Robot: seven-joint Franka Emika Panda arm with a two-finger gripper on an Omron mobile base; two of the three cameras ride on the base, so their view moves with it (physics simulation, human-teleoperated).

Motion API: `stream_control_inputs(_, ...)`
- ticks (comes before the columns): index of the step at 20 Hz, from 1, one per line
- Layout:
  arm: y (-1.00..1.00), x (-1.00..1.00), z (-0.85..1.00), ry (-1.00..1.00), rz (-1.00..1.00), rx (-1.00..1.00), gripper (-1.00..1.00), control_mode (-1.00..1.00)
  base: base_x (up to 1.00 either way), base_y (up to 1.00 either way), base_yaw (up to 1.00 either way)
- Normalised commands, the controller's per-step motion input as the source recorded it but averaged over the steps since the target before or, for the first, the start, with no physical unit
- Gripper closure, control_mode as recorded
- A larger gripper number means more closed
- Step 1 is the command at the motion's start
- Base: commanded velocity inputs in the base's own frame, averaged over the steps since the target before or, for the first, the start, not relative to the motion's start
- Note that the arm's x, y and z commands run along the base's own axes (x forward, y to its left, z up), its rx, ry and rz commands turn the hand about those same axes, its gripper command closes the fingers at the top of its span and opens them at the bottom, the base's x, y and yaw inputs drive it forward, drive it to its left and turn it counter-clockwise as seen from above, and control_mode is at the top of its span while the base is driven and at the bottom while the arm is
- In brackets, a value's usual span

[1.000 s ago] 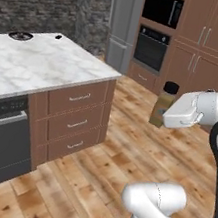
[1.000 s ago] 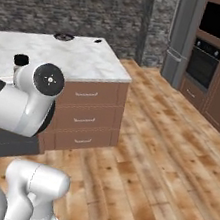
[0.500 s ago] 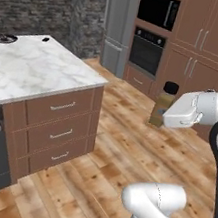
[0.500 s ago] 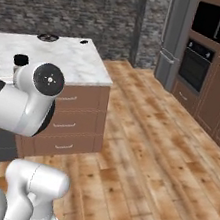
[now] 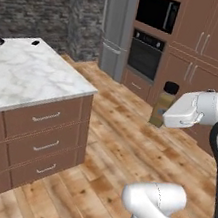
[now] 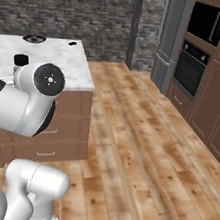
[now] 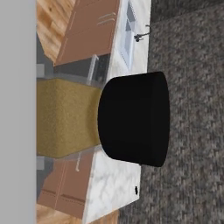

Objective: Take the cinnamon bottle from the cabinet and place it on the dining table, next to the plate with the cupcake. Then take the chocolate from the dining counter and place it on the cupcake plate.

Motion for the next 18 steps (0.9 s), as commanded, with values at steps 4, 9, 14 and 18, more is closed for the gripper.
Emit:
stream_control_inputs(4,0.0,0.0,0.0,0.0,0.0,0.0,1.0,1.0,0.71,-0.32,0.14)
stream_control_inputs(9,0.0,0.0,0.0,0.0,0.0,0.0,1.0,1.0,0.69,-0.32,0.16)
stream_control_inputs(14,0.0,0.0,0.0,0.0,0.0,0.0,1.0,1.0,0.65,-0.31,0.19)
stream_control_inputs(18,0.0,0.0,0.0,0.0,0.0,0.0,1.0,1.0,0.49,-0.32,0.3)
